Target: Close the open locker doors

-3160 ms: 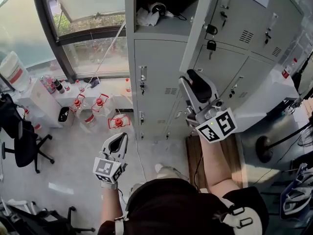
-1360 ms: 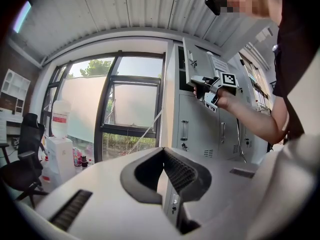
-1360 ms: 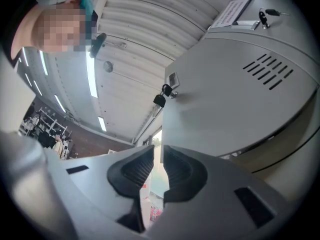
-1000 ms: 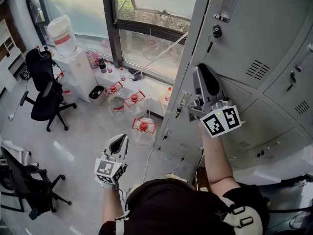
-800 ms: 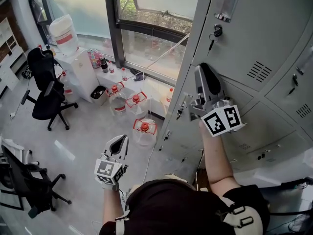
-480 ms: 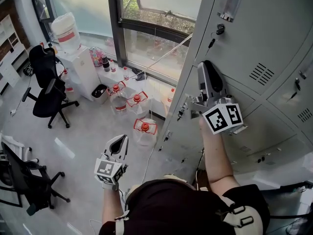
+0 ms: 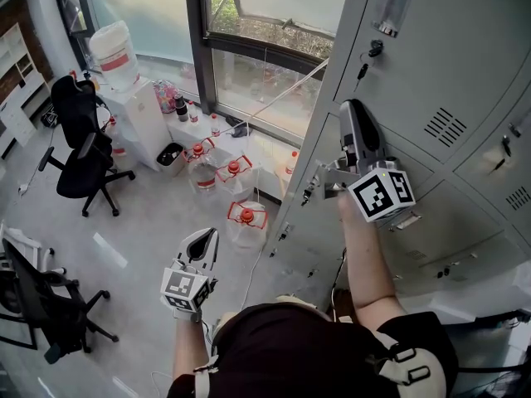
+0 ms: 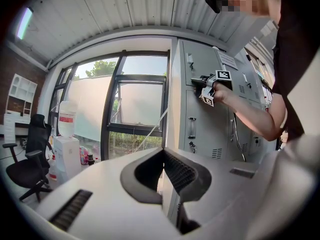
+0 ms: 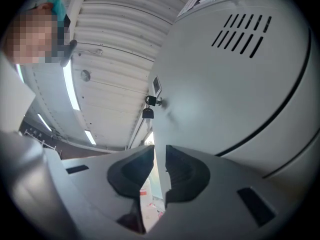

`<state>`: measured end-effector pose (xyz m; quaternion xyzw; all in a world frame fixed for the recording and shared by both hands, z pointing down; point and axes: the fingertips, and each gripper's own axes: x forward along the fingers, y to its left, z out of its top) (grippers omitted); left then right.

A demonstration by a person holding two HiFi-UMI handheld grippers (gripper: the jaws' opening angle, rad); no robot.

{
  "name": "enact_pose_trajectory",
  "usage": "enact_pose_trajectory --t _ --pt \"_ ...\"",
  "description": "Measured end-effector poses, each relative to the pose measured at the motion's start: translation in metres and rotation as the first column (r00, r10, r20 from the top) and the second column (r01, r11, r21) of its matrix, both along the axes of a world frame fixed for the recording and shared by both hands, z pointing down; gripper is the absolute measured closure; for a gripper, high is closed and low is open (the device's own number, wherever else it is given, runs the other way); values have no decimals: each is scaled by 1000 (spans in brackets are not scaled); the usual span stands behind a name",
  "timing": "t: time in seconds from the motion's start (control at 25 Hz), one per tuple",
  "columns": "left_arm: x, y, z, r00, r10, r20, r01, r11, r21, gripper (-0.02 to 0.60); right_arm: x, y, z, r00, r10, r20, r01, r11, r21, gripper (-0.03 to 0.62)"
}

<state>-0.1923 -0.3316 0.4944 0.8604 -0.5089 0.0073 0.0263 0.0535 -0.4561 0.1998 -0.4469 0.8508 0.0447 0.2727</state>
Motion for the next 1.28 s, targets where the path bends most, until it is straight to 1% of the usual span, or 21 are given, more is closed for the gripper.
enact_pose_trajectory --t 0.24,0.32,0.44,0.64,0.72,0.96,1.28 --pt "-2 1 -3 1000 12 -16 -12 1000 0 574 1 0 6 1000 8 -2 -8 1000 -16 528" --pt "-1 2 -2 1000 21 -12 -21 1000 -4 574 3 3 8 1000 9 3 -9 1000 -19 528" --pt "1 2 1 999 37 -9 -37 999 -18 574 4 9 14 1000 20 -14 -20 999 -25 528" --pt "11 3 3 996 87 -6 -87 996 -29 574 11 23 33 998 40 -38 -42 998 -54 528" --pt "17 3 3 994 113 -3 -113 993 -32 574 12 30 43 997 50 -64 -54 996 -72 530" --pt "37 6 8 981 195 -4 -195 979 -53 574 19 55 74 990 78 -121 -91 990 -111 533" --pt "66 15 16 951 311 1 -310 948 -77 574 24 92 127 975 125 -181 -161 967 -199 542"
